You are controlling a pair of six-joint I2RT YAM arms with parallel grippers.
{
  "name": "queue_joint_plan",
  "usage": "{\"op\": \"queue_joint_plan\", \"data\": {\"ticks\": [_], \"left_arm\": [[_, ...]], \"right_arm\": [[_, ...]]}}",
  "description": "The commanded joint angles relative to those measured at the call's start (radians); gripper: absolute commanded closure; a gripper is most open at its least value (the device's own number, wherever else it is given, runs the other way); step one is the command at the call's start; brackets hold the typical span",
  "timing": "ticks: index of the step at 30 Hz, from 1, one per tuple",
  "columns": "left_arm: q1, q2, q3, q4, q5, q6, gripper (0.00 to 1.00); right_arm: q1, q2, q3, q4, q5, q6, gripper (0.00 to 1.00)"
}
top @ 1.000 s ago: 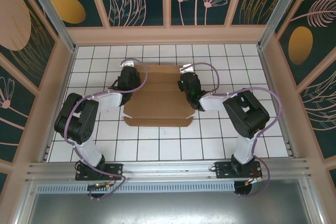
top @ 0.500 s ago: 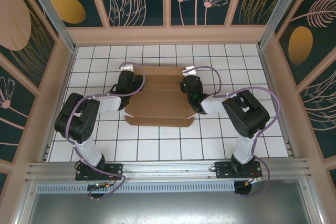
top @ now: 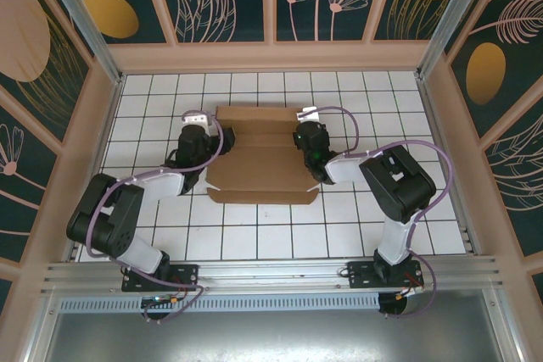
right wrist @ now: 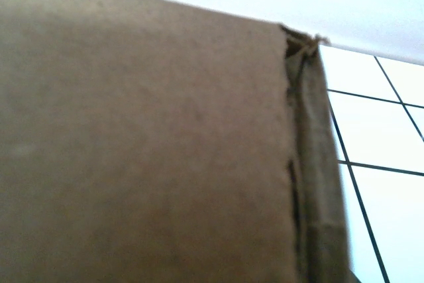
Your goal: Fold the paper box
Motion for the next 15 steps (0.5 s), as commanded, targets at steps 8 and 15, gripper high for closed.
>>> {"op": "queue_joint_plan", "data": {"ticks": [8, 15], "left_arm": [[0.024, -0.243, -0.104, 0.172, -0.001, -0.032, 0.26], [0.093, -0.089, 0.079, 0.07, 0.102, -0.129, 0.25]], "right_arm": [[-0.013, 0.009, 0.002, 0.004, 0.019, -0.023, 1.0], [-0.013, 0.007, -0.001, -0.006, 0.008, -0.027, 1.0]]}}
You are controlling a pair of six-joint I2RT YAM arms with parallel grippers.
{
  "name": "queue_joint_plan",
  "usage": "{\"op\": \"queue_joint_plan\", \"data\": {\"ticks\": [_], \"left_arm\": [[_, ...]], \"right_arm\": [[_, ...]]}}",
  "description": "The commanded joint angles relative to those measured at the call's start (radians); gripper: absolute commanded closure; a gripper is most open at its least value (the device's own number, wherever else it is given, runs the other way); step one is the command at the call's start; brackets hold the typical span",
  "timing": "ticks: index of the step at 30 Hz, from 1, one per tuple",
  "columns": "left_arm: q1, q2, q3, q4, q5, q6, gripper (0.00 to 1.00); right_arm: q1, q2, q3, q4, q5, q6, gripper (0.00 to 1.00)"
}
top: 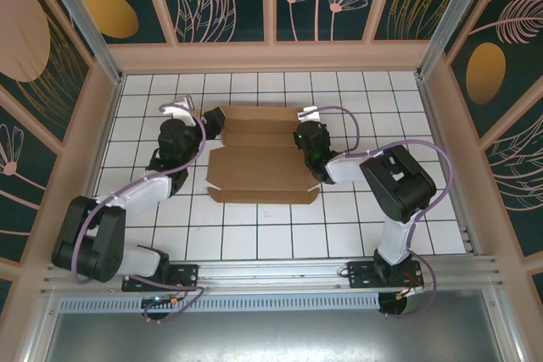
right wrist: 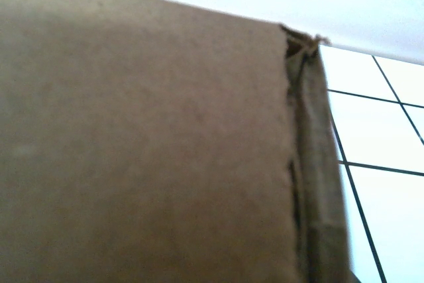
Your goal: Fold the paper box
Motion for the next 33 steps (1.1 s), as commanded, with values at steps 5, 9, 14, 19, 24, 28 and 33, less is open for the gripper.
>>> {"op": "queue_joint_plan", "data": {"ticks": [5, 9, 14, 19, 24, 28, 33], "left_arm": [[0.054, 0.152, 0.089, -0.006, 0.117, -0.105, 0.28], [0.053, 0.229, 0.109, 0.026, 0.194, -0.137, 0.31], [0.053, 0.281, 0.099, 0.031, 0.205, -0.156, 0.35], [0.053, 0.282, 0.094, -0.009, 0.174, -0.149, 0.4], [0.054, 0.288, 0.122, -0.055, 0.174, -0.129, 0.4], [0.054, 0.286, 0.133, -0.071, 0.175, -0.131, 0.36], [0.054, 0.261, 0.138, -0.079, 0.171, -0.127, 0.3]], "right_arm": [[-0.007, 0.008, -0.002, -0.011, 0.0, -0.036, 1.0], [-0.007, 0.02, 0.003, -0.021, -0.007, -0.032, 1.0], [-0.002, 0.025, 0.006, -0.033, -0.01, -0.023, 1.0], [-0.002, -0.006, 0.001, -0.037, -0.029, -0.038, 0.98], [-0.005, -0.047, 0.004, -0.056, -0.075, -0.052, 0.8], [-0.009, -0.081, -0.004, -0.077, -0.146, -0.055, 0.62], [-0.018, -0.17, -0.05, -0.067, -0.196, -0.057, 0.47]]}}
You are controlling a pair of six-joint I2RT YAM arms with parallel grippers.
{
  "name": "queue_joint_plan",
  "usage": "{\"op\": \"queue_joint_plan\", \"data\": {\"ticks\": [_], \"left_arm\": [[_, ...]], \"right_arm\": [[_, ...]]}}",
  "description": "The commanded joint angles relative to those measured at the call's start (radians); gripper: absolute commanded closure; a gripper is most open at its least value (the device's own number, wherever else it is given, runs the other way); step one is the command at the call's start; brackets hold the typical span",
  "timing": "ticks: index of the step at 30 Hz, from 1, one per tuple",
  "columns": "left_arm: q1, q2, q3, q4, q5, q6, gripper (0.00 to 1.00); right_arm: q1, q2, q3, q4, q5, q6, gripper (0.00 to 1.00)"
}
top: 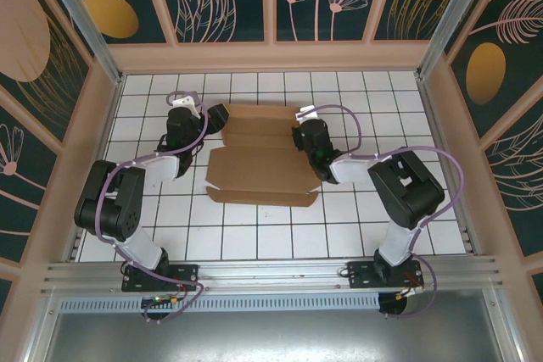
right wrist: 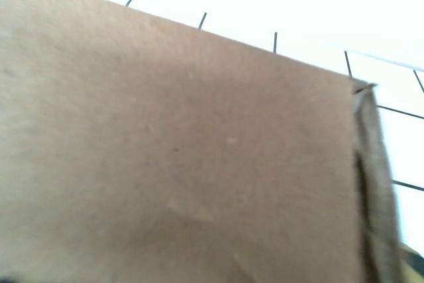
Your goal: Fold the paper box
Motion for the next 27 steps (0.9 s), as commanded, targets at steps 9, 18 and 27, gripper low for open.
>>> {"op": "queue_joint_plan", "data": {"ticks": [9, 18, 27], "left_arm": [[-0.004, -0.071, 0.037, -0.114, -0.002, 0.041, 0.26], [-0.005, -0.161, 0.029, -0.185, -0.018, 0.028, 0.27], [-0.005, -0.287, 0.034, -0.314, -0.014, 0.018, 0.29]], "right_arm": [[-0.028, -0.254, -0.092, -0.01, -0.132, -0.017, 0.3], [-0.033, -0.339, -0.042, -0.123, -0.226, -0.124, 0.39], [-0.026, -0.167, 0.263, -0.385, -0.4, -0.239, 0.42]]}}
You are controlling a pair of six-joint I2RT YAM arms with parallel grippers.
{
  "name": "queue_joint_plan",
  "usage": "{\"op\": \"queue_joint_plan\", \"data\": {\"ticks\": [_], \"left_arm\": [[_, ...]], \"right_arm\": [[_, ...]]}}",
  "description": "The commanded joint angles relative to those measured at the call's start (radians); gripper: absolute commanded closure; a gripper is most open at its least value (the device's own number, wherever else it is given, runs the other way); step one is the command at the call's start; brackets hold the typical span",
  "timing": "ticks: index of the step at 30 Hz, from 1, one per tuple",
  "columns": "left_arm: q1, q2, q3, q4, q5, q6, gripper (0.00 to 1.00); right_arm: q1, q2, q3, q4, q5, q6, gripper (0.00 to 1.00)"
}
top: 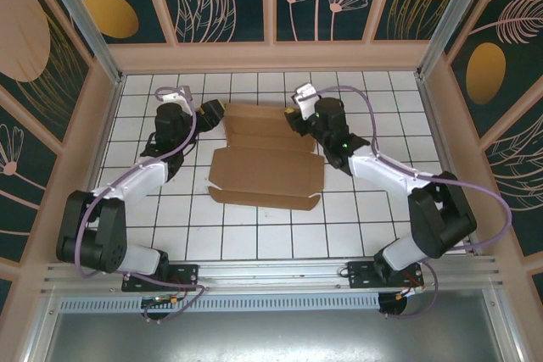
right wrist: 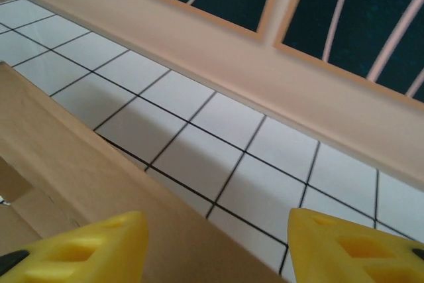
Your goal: Fold the paper box
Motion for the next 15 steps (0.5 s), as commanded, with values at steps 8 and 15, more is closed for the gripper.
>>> {"op": "queue_joint_plan", "data": {"ticks": [8, 15], "left_arm": [[-0.006, -0.156, 0.013, -0.21, -0.028, 0.011, 0.31], [-0.004, -0.232, 0.015, -0.25, -0.031, -0.001, 0.32]], "right_arm": [[0.018, 0.16, 0.203, -0.247, -0.169, -0.062, 0.71], [-0.019, 0.292, 0.358, -0.381, -0.176, 0.015, 0.81]]}}
